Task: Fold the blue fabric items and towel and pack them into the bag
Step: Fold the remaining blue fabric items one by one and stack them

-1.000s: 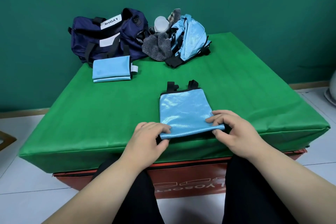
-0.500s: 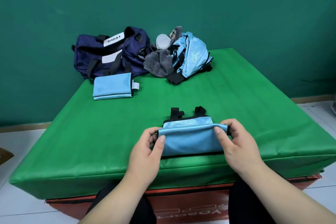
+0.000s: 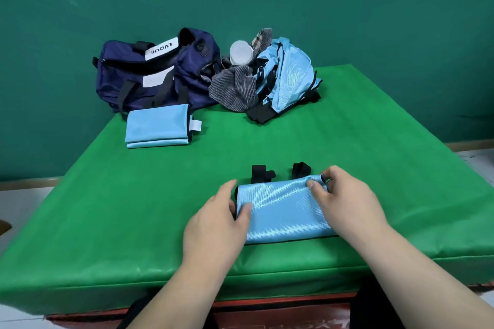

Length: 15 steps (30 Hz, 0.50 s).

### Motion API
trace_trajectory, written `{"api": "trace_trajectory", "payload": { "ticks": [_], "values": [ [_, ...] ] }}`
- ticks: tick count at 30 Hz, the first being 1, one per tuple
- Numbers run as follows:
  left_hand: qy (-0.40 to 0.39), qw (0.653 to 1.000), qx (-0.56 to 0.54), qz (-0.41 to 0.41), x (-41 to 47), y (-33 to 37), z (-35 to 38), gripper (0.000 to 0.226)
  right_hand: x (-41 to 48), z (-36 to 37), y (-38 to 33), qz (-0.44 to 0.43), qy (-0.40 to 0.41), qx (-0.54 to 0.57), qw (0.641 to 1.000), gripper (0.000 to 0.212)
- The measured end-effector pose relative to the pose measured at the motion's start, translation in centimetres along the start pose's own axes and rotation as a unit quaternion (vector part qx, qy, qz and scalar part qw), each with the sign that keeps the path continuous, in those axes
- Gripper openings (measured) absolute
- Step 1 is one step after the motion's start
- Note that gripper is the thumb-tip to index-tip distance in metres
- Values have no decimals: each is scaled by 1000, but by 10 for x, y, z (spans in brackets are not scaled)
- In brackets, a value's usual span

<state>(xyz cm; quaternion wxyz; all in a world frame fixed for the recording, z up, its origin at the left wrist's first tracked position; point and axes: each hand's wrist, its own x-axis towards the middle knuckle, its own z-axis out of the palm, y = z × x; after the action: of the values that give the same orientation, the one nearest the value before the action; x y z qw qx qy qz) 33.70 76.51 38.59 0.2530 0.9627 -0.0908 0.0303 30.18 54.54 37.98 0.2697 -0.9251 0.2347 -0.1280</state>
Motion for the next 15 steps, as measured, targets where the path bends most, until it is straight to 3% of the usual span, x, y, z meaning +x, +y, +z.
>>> {"api": "trace_trajectory", "payload": {
  "ticks": [2, 4, 6, 8, 11, 13, 15],
  "values": [
    [28, 999, 34, 25, -1, -6, 0, 51, 2, 0, -2, 11, -2, -25, 1000, 26],
    [65, 987, 51, 134, -4, -11, 6, 48, 4, 2, -1, 21, -11, -42, 999, 30],
    [49, 965, 75, 247, -10, -9, 15, 54, 4, 1, -2, 16, -5, -42, 999, 35],
    [1, 947, 121, 298, -15, -6, 29, 64, 1, -3, -3, -28, 46, -41, 998, 44],
    [-40, 939, 183, 287, -17, -4, 45, 75, -12, -3, -11, -165, 106, -60, 979, 41],
    [-49, 937, 201, 280, -16, -4, 48, 72, -21, 6, -17, -236, 43, -103, 965, 42],
    [-52, 936, 212, 278, -15, -4, 48, 70, -29, 17, -19, -227, -78, -151, 959, 62]
  ]
}}
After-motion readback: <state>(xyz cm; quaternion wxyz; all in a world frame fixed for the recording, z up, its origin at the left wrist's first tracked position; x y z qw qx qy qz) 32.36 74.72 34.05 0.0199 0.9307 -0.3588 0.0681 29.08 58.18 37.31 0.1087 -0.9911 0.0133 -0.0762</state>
